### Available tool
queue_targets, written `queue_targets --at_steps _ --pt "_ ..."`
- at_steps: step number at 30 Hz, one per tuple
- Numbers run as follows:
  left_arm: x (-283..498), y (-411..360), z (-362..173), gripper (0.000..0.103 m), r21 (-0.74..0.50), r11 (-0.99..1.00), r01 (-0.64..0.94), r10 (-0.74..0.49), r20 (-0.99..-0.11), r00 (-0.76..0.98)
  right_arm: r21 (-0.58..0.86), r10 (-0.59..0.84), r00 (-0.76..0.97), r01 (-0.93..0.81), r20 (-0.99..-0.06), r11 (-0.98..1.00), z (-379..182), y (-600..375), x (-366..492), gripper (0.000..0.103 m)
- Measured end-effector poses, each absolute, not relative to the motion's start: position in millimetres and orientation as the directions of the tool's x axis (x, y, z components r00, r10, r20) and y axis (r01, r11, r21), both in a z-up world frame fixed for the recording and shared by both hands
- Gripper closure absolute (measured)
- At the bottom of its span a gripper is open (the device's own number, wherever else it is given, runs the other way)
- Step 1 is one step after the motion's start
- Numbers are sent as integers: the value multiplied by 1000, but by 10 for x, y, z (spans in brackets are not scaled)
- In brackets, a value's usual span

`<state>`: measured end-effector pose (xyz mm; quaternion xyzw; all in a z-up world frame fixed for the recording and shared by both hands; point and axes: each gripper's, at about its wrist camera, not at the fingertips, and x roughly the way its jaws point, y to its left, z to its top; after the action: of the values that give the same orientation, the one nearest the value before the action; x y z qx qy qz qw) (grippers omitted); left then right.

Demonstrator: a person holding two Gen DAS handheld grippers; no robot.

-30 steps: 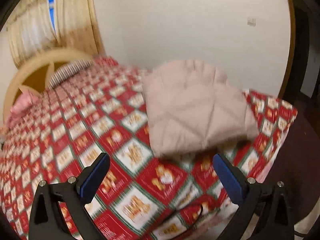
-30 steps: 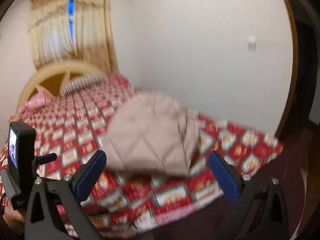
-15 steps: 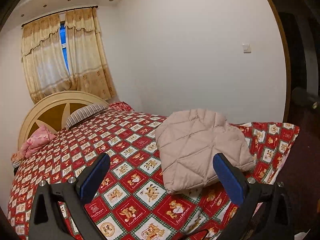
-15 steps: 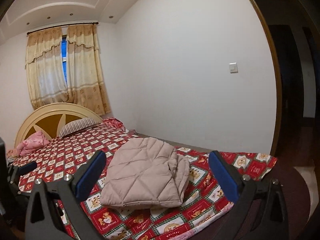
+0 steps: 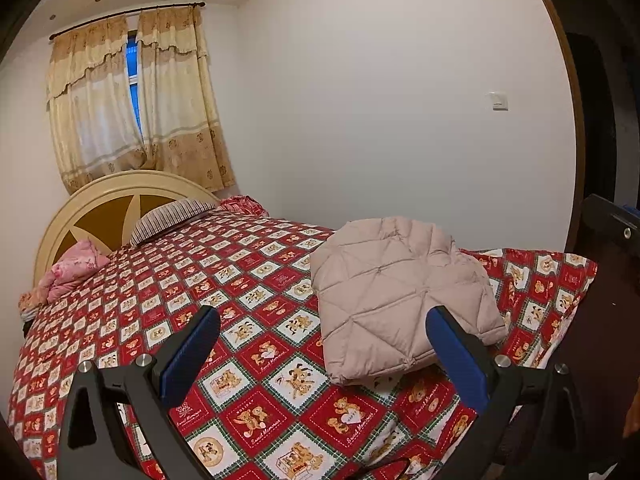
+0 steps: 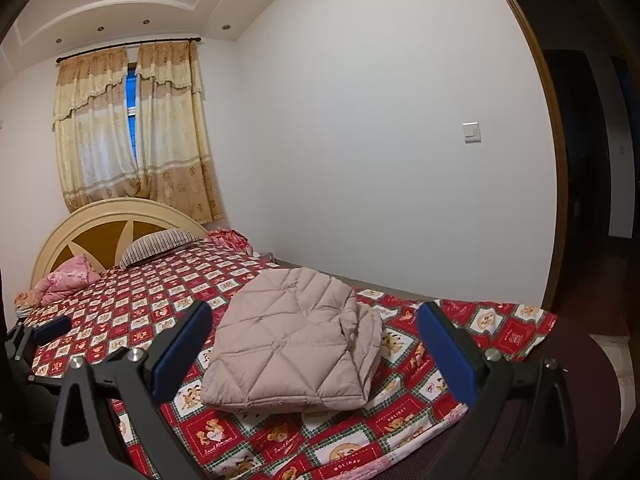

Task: Fold large clothes

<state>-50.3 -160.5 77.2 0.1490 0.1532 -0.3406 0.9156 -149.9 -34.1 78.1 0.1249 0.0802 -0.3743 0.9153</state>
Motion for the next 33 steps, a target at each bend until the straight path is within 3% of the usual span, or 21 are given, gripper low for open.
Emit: queue_targets --at_steps 33 --pt "-450 -1594 774 1 143 731 667 -572 -403 714 171 -667 702 710 -250 683 770 -399 -1528 0"
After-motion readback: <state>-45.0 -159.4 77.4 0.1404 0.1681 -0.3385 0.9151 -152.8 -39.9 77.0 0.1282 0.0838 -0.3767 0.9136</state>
